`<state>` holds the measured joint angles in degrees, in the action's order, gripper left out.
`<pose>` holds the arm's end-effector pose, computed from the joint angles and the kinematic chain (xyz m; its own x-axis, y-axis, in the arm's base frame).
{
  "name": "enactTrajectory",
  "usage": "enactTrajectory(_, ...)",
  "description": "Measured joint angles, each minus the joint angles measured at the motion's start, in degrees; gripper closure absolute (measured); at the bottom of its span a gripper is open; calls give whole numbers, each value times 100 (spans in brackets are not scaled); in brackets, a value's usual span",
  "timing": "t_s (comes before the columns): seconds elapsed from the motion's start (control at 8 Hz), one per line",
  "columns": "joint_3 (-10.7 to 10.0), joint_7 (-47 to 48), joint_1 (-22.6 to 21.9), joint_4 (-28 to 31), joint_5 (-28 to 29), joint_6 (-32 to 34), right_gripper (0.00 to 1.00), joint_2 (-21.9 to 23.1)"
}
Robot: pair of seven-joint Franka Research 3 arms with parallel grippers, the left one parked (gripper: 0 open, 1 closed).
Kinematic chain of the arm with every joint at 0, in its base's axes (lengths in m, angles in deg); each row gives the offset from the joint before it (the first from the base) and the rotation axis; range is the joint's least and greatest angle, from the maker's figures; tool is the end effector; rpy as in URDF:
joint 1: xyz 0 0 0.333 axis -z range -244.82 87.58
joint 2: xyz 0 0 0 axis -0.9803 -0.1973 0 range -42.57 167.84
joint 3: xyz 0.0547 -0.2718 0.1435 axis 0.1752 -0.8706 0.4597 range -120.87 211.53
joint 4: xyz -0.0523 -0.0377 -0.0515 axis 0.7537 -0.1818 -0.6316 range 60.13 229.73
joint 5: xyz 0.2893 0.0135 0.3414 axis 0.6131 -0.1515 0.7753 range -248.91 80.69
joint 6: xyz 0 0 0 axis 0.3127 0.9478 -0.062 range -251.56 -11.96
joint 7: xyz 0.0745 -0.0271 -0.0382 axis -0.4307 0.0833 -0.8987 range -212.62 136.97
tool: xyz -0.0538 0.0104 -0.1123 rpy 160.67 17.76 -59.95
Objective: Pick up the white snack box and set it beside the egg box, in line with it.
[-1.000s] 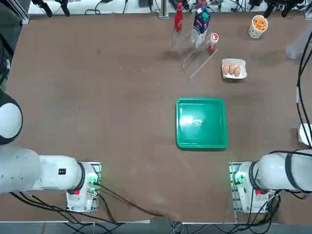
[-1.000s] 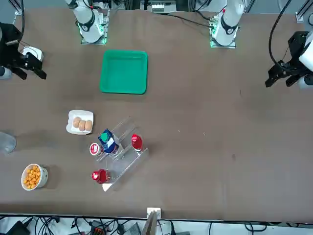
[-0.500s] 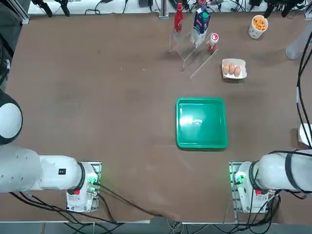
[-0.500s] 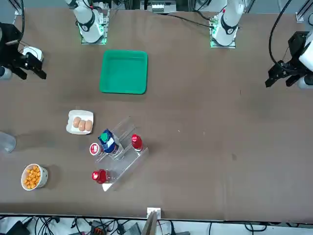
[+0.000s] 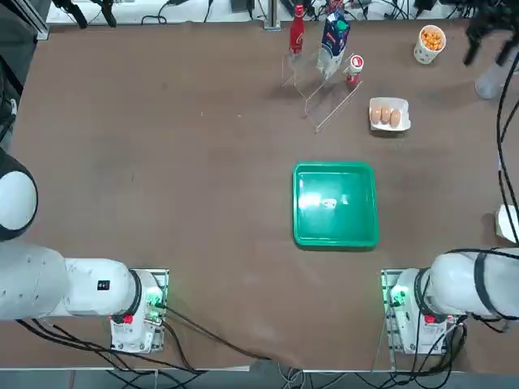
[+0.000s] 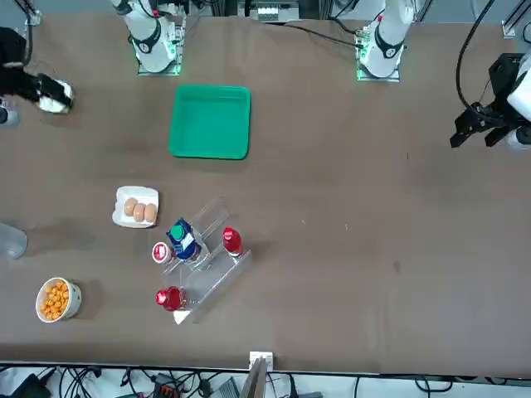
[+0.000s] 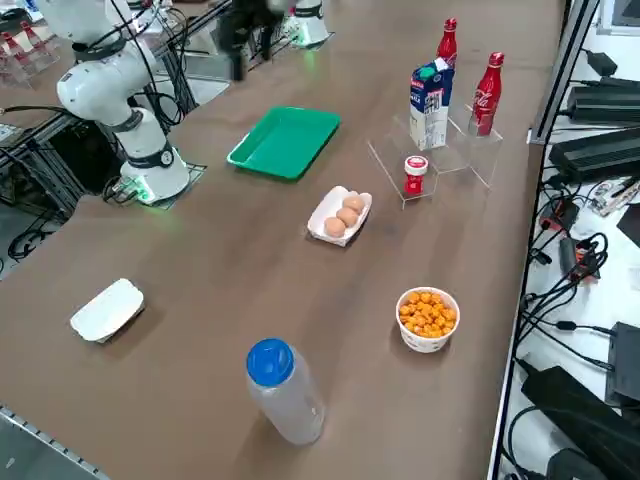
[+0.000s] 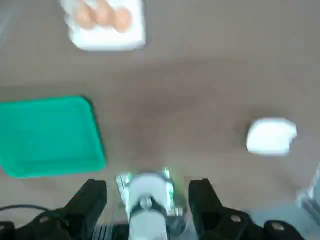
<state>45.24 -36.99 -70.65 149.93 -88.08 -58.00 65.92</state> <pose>0.5365 -0.0864 0.5587 0.9130 -0.1666 -0.3724 -0.1496 -0.9860 0.0743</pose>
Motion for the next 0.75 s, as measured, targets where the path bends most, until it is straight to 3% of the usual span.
enactTrajectory(0.25,-47,2,946,453,-79,-14,0,-159)
enactTrajectory(0.38,-64,-21,1527,801,-81,-408,0,-241)
enactTrajectory(0.75,-91,-375,2855,2335,-82,-2665,0,-343)
